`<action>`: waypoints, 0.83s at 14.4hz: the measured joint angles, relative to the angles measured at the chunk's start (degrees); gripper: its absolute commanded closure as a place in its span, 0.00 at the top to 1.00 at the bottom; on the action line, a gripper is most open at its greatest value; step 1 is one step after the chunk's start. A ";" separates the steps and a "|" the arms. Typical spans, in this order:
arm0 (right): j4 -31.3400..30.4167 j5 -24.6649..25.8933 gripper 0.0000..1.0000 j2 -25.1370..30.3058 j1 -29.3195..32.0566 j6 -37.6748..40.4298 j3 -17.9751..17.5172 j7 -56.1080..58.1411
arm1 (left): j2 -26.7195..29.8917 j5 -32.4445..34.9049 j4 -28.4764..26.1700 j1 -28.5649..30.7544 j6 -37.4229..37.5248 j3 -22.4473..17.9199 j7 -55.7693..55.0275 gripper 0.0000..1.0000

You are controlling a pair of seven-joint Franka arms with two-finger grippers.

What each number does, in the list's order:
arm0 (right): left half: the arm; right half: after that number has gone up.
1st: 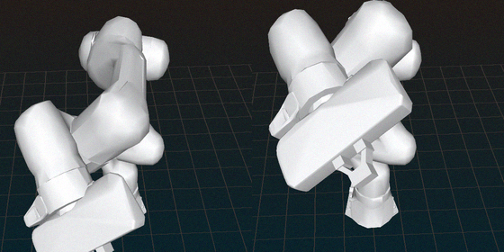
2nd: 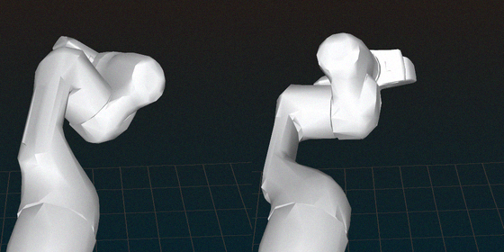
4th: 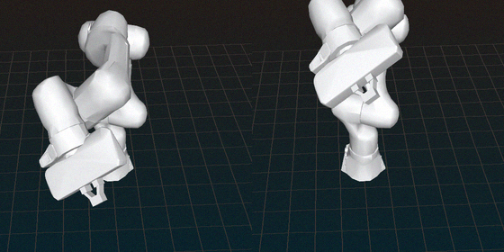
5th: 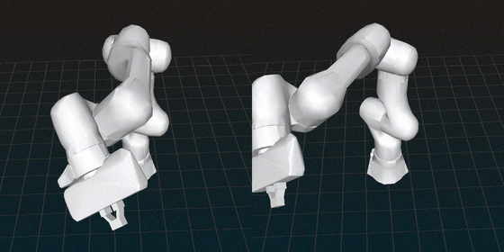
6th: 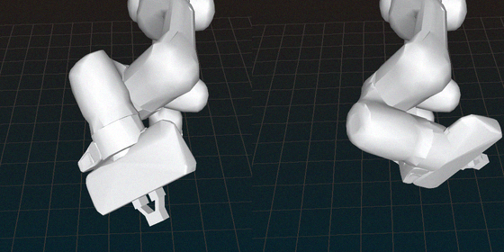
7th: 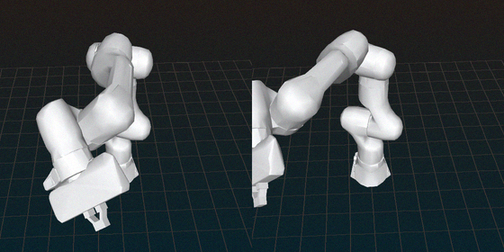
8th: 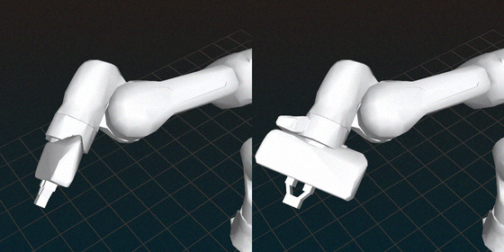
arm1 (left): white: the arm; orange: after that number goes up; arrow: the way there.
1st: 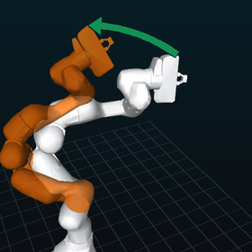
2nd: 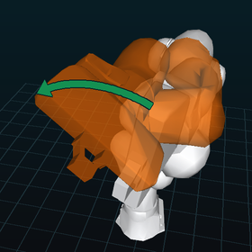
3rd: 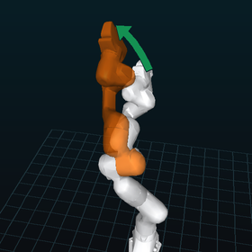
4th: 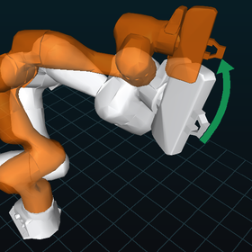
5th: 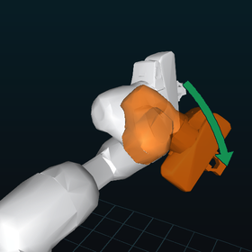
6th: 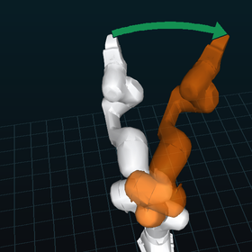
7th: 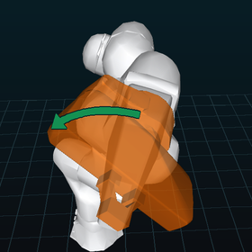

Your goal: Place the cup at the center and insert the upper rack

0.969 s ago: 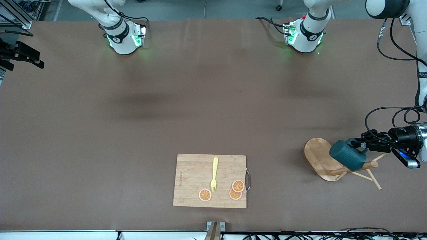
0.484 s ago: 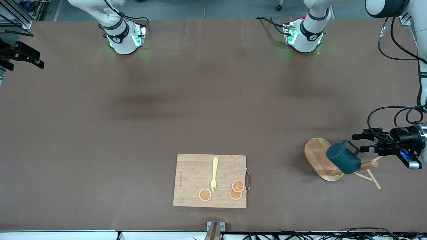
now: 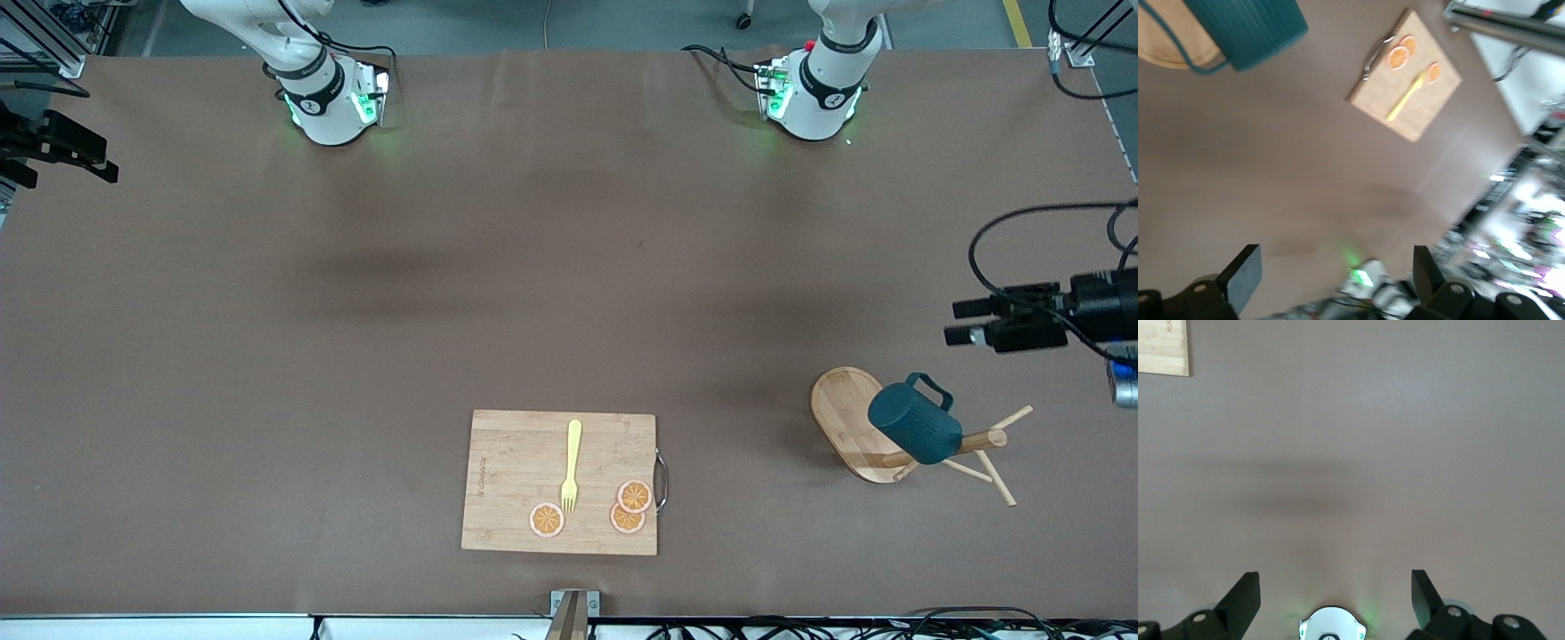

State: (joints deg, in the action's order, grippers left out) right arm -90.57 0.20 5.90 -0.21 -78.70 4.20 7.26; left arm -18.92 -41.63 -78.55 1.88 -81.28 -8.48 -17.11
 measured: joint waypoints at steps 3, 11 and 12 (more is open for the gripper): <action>-0.03 0.00 1.00 0.01 0.00 0.00 -0.01 0.00 | 5.73 19.01 0.12 -7.32 -0.16 0.93 0.01 1.00; -0.03 0.00 1.00 0.06 0.00 -0.94 -0.01 0.00 | 13.58 41.00 -0.05 -12.63 -0.20 6.25 13.77 1.00; -0.03 0.00 1.00 0.07 0.00 -1.12 -0.01 0.00 | 14.49 41.01 -0.52 -10.66 0.32 6.92 16.37 1.00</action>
State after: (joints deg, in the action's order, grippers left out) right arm -90.60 0.20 5.97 -0.21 -79.82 4.19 7.26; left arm -4.43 -0.62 -79.07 -8.77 -80.96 -1.55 -0.73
